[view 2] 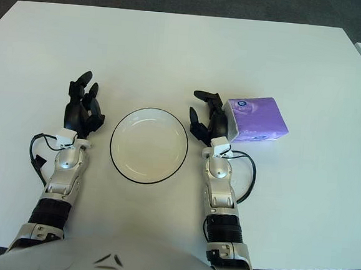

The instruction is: Put the tissue paper into the plate.

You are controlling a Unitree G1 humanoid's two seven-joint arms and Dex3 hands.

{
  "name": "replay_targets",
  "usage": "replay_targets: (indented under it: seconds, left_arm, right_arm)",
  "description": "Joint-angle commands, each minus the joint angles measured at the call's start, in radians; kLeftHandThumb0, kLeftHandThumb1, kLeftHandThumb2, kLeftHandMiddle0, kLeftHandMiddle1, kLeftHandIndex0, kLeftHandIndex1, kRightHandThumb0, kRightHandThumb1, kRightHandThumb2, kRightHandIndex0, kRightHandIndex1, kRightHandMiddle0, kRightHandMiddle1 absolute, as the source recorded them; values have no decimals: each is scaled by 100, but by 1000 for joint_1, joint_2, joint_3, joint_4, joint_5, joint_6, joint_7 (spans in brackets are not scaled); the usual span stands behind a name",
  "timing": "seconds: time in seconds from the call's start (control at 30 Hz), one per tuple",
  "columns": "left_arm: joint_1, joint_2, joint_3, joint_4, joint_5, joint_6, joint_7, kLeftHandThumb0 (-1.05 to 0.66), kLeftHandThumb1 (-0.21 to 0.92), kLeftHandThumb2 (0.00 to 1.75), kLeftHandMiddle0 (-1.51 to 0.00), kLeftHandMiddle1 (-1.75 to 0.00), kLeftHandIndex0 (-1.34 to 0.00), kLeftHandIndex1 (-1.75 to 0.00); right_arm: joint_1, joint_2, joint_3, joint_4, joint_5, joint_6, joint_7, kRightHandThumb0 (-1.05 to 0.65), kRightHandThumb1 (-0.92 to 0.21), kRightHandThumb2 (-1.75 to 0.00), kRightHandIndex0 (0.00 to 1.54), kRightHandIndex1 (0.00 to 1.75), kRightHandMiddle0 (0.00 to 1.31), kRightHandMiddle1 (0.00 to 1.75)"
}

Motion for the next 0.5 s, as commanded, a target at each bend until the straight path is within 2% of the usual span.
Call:
replay_targets:
  seconds: [0.0, 0.47]
  left_arm:
    - [103, 2, -4, 70, 16, 20, -10, -67, 92, 78, -40, 0, 0, -70]
    - [98, 0, 0, 80, 18, 10, -9, -67, 92, 78, -41, -1, 0, -70]
  right_arm:
    - [87, 0, 1, 60, 1, 87, 8, -50, -92, -54, 59, 38, 26, 96]
    - [86, 0, 1, 62, 3, 88, 8, -50, -92, -53, 59, 37, 25, 96]
